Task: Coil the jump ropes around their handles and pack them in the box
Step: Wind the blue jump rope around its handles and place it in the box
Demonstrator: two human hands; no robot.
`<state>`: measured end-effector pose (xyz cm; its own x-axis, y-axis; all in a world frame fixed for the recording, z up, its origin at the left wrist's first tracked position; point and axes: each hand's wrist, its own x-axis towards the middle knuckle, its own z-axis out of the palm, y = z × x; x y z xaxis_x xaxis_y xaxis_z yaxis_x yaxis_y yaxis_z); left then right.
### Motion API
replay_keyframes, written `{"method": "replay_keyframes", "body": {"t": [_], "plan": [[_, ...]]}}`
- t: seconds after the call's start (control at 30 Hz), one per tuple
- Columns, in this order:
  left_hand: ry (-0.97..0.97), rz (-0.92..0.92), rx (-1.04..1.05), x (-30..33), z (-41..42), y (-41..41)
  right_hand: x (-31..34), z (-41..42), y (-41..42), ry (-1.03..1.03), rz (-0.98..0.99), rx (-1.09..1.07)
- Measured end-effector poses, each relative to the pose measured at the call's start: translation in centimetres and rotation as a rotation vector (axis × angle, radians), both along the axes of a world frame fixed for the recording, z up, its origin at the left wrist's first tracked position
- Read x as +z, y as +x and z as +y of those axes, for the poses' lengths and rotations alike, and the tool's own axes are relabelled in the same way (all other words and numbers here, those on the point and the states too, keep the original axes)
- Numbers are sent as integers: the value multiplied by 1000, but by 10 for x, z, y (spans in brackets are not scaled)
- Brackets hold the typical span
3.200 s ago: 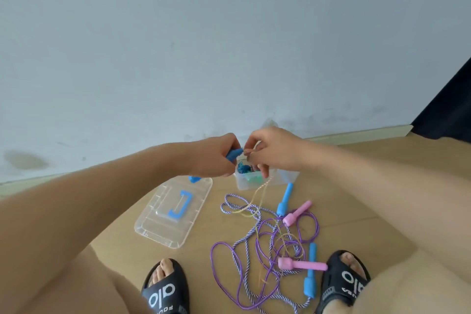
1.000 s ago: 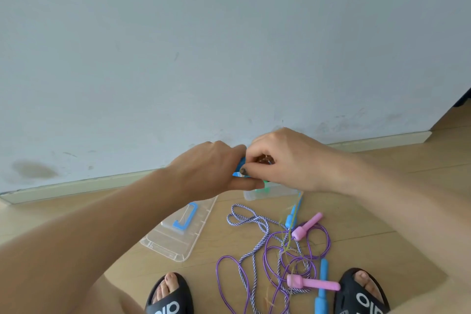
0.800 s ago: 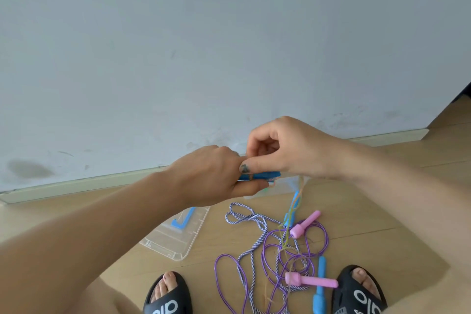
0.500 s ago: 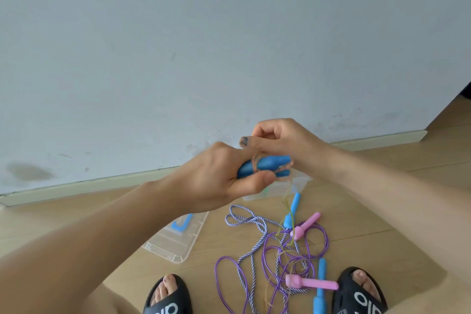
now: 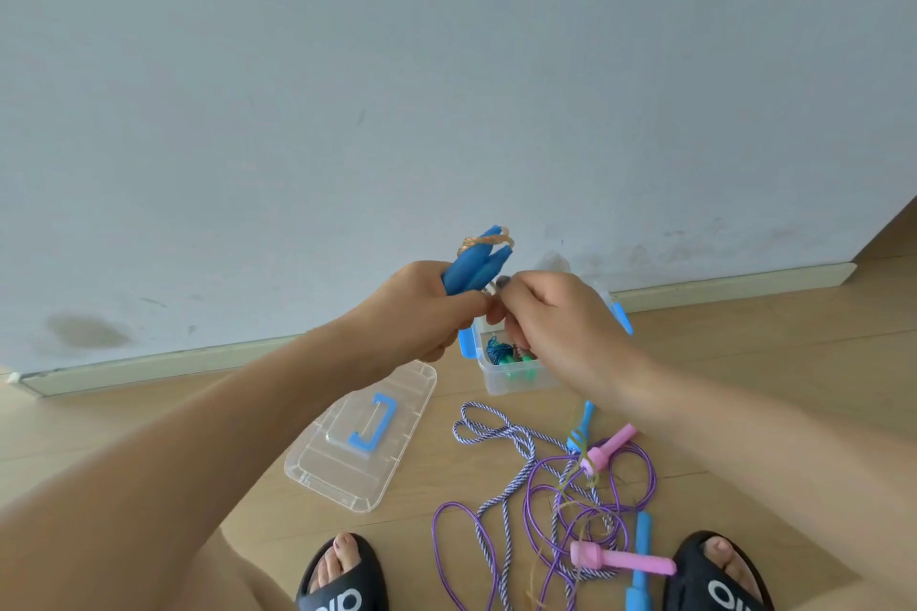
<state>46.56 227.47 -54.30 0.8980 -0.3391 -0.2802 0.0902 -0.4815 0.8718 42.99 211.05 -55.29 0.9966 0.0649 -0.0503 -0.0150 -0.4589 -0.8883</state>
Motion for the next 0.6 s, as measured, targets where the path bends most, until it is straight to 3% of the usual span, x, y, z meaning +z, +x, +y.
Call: {"method": "replay_keyframes", "body": {"t": [0.13,0.3,0.43,0.6], "plan": [[-11,41,-71,0,11,4,4,-11,-1,-205,-88,98],[385,-323,-110,-3,10,3,3,-10,-9,-428,-239,197],[601,-486,-245,-9,12,0,15,-12,-8,-624,-394,254],[787,-625,-465,-7,13,-2,39,-20,0,-551,-432,235]]}}
